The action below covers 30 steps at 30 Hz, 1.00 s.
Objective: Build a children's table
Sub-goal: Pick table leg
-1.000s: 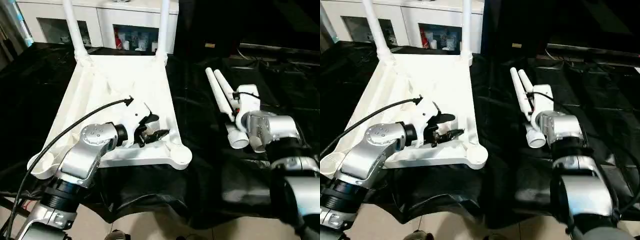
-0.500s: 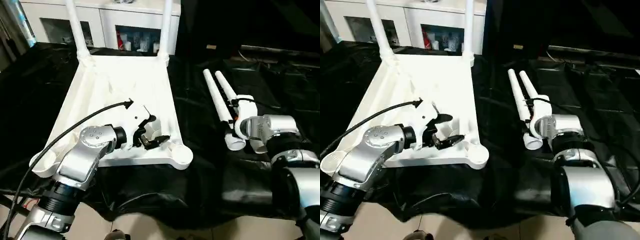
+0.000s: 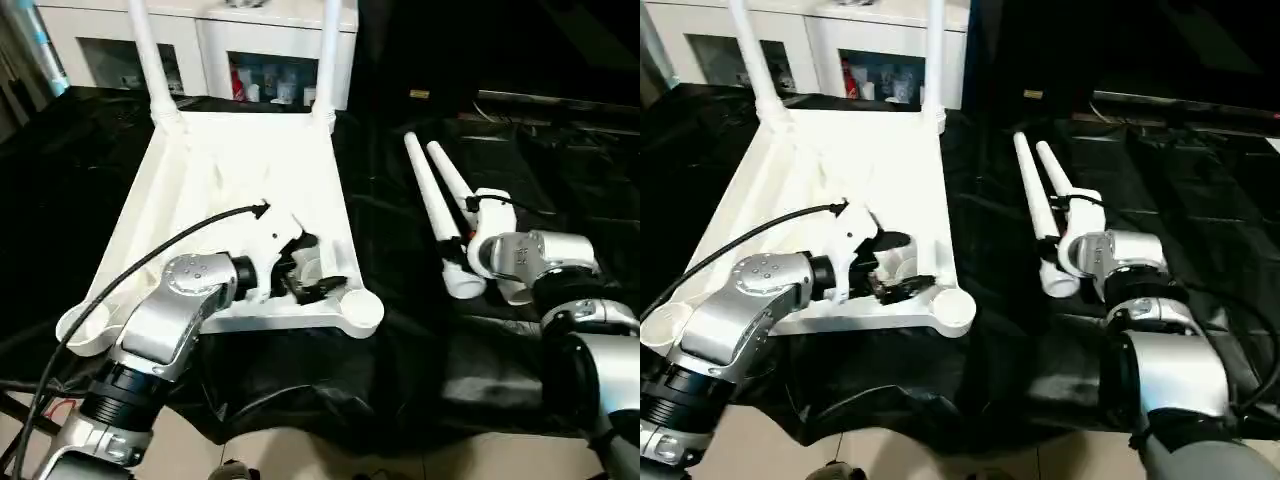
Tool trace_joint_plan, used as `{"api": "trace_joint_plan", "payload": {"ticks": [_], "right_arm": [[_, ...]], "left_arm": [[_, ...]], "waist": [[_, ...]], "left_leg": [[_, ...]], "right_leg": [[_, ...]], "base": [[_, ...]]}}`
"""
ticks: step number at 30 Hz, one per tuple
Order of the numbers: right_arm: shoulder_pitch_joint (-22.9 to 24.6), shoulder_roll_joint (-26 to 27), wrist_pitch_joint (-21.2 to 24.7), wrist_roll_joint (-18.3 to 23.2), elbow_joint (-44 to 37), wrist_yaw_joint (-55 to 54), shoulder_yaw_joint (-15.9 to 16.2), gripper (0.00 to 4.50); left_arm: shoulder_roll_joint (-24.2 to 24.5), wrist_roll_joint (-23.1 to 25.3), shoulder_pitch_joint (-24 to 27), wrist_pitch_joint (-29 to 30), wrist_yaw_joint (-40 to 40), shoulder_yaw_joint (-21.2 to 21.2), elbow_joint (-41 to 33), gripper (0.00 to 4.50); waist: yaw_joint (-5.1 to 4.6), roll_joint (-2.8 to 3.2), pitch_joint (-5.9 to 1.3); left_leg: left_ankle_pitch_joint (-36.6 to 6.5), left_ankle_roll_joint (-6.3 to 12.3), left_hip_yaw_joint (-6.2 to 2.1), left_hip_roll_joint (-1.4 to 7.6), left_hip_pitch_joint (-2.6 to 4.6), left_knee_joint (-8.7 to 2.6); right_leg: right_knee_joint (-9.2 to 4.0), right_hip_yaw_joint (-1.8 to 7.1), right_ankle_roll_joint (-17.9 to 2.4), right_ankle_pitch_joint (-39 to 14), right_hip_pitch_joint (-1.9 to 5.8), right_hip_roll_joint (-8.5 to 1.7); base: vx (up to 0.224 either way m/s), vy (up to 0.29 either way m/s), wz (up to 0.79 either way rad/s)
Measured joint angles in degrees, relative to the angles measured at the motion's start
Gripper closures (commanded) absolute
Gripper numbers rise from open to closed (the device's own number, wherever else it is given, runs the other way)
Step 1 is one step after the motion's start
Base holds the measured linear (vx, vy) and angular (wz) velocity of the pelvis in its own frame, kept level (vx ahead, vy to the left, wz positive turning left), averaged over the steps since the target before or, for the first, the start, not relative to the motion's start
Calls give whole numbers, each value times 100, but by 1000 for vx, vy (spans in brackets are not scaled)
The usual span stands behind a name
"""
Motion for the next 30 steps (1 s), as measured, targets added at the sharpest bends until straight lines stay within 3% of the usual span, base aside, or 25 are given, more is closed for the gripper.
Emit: {"api": "trace_joint_plan", "payload": {"ticks": [4, 6, 9, 11, 14, 23, 30], "right_arm": [[259, 290, -237, 427, -489, 144, -362, 261], [575, 557, -592, 811, -1148, 465, -607, 261], [931, 940, -915, 1294, -2126, 1059, -636, 262], [1406, 1187, -842, 1709, -3169, 1679, -449, 262], [1793, 1299, -634, 2024, -3906, 2281, -17, 262], [2235, 1257, -313, 2266, -4761, 2868, 504, 262], [2343, 1146, -258, 2229, -4980, 2982, 777, 262]], "left_arm": [[-104, -168, -18, 98, 13, 134, -25, 0], [-368, -382, -101, 206, 126, 345, -23, 0], [-729, -691, -398, 384, 395, 619, 3, 0], [-1128, -1031, -630, 619, 746, 1011, 136, 0], [-1483, -1457, -839, 881, 1088, 1386, 217, 0], [-1999, -2165, -964, 1244, 1665, 2075, 427, 0], [-2174, -2523, -1008, 1444, 1861, 2244, 400, 0]], "waist": [[6, 11, 6], [22, 19, 10], [46, 42, 11], [86, 66, 6], [116, 66, 6], [196, 62, 7], [196, 50, 8]], "left_leg": [[0, 0, 0, 1, -1, 0], [0, 0, 0, 3, -4, 3], [0, 0, -1, 4, -5, 2], [-1, 3, 1, 4, -4, 1], [-1, 3, 0, 4, -4, 1], [-1, 3, -5, 5, -6, 0], [-6, 10, -4, 4, -20, -11]], "right_leg": [[5, -1, 0, 0, -3, 0], [6, -2, 0, 0, -4, 0], [2, -5, -1, 0, -2, 0], [-7, -4, -1, 0, 2, 0], [-9, -5, -1, 0, 2, 1], [-20, -10, 3, -2, 7, 1], [-52, -14, 3, -1, 8, 1]], "base": [[0, 0, 0], [0, 0, 0], [0, 0, 0], [0, 0, 0], [0, 0, 0], [0, 0, 0], [0, 0, 0]]}}
